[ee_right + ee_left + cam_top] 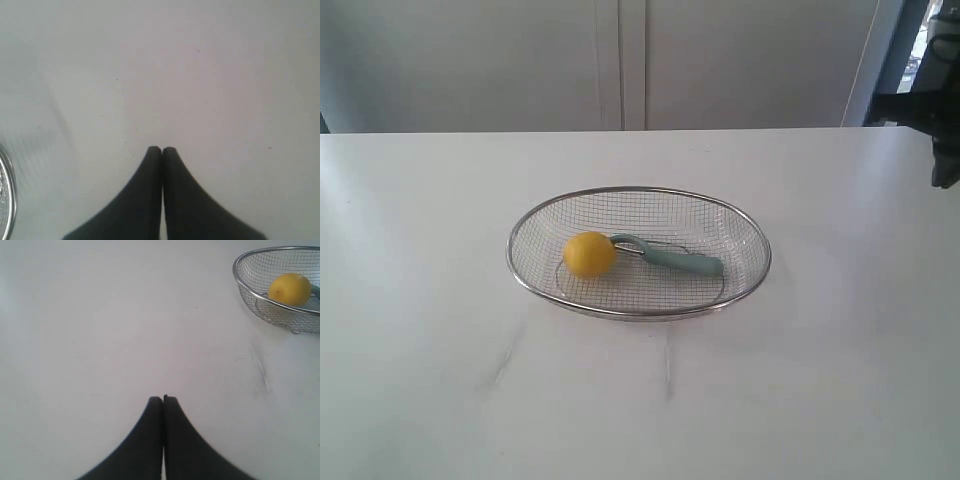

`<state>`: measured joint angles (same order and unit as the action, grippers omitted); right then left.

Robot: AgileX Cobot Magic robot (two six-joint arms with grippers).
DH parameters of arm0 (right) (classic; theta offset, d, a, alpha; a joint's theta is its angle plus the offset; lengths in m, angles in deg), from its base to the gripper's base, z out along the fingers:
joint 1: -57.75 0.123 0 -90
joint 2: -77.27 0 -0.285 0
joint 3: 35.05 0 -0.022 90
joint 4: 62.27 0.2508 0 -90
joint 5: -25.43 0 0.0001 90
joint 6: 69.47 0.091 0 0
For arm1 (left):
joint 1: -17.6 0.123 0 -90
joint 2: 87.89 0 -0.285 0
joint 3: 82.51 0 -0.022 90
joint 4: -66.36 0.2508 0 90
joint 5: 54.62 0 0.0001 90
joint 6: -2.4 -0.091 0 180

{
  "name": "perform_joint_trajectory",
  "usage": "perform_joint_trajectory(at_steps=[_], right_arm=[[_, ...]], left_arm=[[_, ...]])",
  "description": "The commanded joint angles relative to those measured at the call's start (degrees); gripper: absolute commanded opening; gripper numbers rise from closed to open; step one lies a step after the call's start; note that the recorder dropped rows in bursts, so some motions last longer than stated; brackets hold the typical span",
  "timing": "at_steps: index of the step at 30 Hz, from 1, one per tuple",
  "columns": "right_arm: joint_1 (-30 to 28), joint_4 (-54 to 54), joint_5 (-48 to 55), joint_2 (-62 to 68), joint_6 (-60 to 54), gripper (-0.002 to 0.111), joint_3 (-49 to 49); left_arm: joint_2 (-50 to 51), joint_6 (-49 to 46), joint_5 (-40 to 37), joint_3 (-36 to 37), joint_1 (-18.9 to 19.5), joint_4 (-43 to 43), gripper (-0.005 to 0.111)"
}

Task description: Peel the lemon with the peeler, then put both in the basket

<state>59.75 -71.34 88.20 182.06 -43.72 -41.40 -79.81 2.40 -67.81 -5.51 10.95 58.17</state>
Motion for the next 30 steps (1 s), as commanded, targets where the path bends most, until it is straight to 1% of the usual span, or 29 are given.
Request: perform_joint_trajectory(at_steps=[1,13,21,30], right_arm=[[-0.3,-0.3,-0.4,-0.4,0.0,0.000,-0.3],[-0.3,-0.3,-0.4,-0.4,0.0,0.000,-0.3],[-0.3,-0.3,-0.3,-0.4,0.0,0.000,-0.3],[-0.3,-0.3,-0.3,-0.4,0.0,0.000,-0.3]], left_arm=[[-0.3,0.0,-0.2,0.2,0.2,-0.3,0.000],[-0.3,0.0,-0.2,0.2,0.2,-0.3,0.000],[-0.3,0.0,-0.2,0.2,0.2,3.6,0.000],[-0.3,0.0,-0.2,0.2,0.2,3.8,0.000]])
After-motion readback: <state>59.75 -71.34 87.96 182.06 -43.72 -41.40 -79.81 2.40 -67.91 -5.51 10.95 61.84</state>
